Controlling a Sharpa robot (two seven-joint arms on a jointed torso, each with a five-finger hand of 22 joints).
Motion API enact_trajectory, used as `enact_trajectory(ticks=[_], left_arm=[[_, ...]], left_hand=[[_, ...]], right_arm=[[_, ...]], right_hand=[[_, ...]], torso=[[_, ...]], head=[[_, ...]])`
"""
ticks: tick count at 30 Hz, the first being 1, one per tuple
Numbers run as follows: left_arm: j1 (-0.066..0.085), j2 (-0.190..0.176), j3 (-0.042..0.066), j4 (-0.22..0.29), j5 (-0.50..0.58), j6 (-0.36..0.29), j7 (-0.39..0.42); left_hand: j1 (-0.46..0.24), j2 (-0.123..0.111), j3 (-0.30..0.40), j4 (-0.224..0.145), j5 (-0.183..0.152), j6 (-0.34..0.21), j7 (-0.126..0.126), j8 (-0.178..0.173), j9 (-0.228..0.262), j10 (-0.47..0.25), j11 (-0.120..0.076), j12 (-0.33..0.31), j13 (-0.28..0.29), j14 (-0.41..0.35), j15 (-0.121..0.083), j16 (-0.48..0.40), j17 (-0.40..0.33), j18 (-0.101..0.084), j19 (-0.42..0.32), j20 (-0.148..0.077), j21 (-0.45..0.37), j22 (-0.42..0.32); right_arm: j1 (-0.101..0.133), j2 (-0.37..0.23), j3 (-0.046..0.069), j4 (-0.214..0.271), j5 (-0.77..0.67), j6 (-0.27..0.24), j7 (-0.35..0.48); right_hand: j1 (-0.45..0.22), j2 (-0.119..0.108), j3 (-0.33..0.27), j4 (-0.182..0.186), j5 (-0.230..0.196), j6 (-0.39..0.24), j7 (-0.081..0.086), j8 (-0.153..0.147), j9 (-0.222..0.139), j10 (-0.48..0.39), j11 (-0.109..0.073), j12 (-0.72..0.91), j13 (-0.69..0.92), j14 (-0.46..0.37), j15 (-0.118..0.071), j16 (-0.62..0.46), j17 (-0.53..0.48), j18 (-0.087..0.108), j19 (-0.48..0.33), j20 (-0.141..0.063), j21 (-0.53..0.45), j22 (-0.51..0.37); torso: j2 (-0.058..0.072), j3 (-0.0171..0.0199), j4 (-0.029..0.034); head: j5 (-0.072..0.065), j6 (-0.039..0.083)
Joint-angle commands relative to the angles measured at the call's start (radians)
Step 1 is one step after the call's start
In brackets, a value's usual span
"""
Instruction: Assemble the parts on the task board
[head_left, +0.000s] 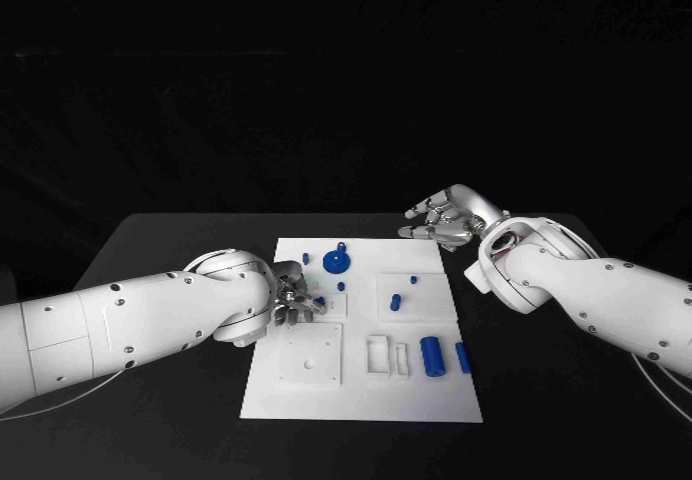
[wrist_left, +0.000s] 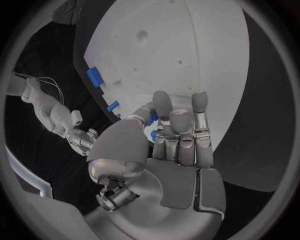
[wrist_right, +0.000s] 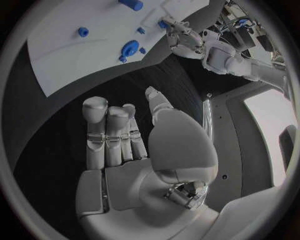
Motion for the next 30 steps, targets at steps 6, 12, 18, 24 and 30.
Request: enact_trajectory(ticks=[6,12,18,24,30], left_arm=[[-0.005,-0.008,-0.003,0.009,0.028,-0.007,0.008],[-0.004,-0.022,-0.002,0.015,0.075,-0.01,0.034],[-0.001,-0.032,-0.002,0.019,0.096,-0.014,0.047],[0.0,-0.039,-0.002,0.023,0.101,-0.025,0.05],[0.0,-0.045,-0.002,0.025,0.098,-0.038,0.052]], left_hand=[[0.047,0.001,-0.005,0.023,-0.037,0.174,-0.111,-0.017,-0.001,0.014,-0.031,-0.021,-0.015,-0.003,-0.004,-0.017,-0.014,-0.007,-0.004,0.003,-0.014,0.019],[0.052,0.003,-0.01,0.036,-0.054,0.173,-0.11,-0.022,-0.001,0.014,-0.03,-0.024,-0.021,-0.005,-0.003,-0.019,-0.017,-0.007,-0.005,0.004,-0.02,0.019],[0.047,-0.034,-0.057,0.057,-0.14,0.175,-0.111,-0.026,0.0,0.014,-0.03,-0.027,-0.028,-0.005,-0.003,-0.024,-0.021,-0.007,-0.001,0.004,-0.031,0.019],[0.066,-0.204,-0.029,0.202,-0.233,0.184,-0.111,-0.034,-0.009,0.014,-0.03,-0.038,-0.042,-0.005,-0.004,-0.038,-0.028,-0.007,0.005,0.002,-0.048,0.018],[0.098,-0.263,-0.08,0.226,-0.239,0.174,-0.106,-0.05,-0.021,0.013,-0.028,-0.071,-0.063,-0.016,-0.005,-0.064,-0.036,-0.007,-0.002,0.0,-0.063,0.015]], right_arm=[[-0.002,0.001,0.001,-0.001,0.002,0.016,0.01],[-0.003,0.002,0.001,-0.004,0.002,0.022,0.01],[-0.005,0.003,0.001,-0.006,0.003,0.025,0.01],[-0.006,0.004,0.001,-0.006,0.003,0.026,0.01],[-0.006,0.003,0.001,-0.006,0.003,0.026,0.009]], right_hand=[[-0.007,-0.003,0.003,0.006,0.005,0.005,0.0,-0.003,-0.001,-0.004,-0.002,0.002,-0.002,-0.004,-0.004,-0.005,-0.002,0.018,0.016,0.002,-0.01,0.078],[-0.006,-0.002,0.003,0.006,0.005,0.005,0.0,-0.004,-0.001,-0.004,-0.002,0.002,-0.002,-0.005,-0.004,-0.005,-0.002,0.018,0.017,0.002,-0.008,0.078],[-0.006,-0.002,0.003,0.006,0.005,0.005,0.0,-0.004,-0.001,-0.004,-0.002,0.002,-0.002,-0.005,-0.004,-0.005,-0.002,0.018,0.017,0.002,-0.008,0.078],[-0.007,-0.003,0.002,0.005,0.004,0.004,0.0,-0.003,-0.001,-0.006,-0.002,0.001,-0.003,-0.005,-0.004,-0.006,-0.003,0.018,0.016,0.002,-0.01,0.078],[-0.007,-0.004,0.001,0.004,0.004,0.003,0.001,-0.003,-0.001,-0.007,-0.001,0.0,-0.004,-0.006,-0.003,-0.007,-0.003,0.018,0.016,0.002,-0.013,0.077]], torso=[[-0.001,-0.0001,0.0011],[-0.001,-0.0002,0.0022],[-0.001,-0.0003,0.0028],[-0.001,0.0,0.0013],[-0.001,0.0,0.0017]], head=[[-0.003,0.001],[-0.003,0.003],[-0.002,0.004],[0.0,0.005],[0.0,0.005]])
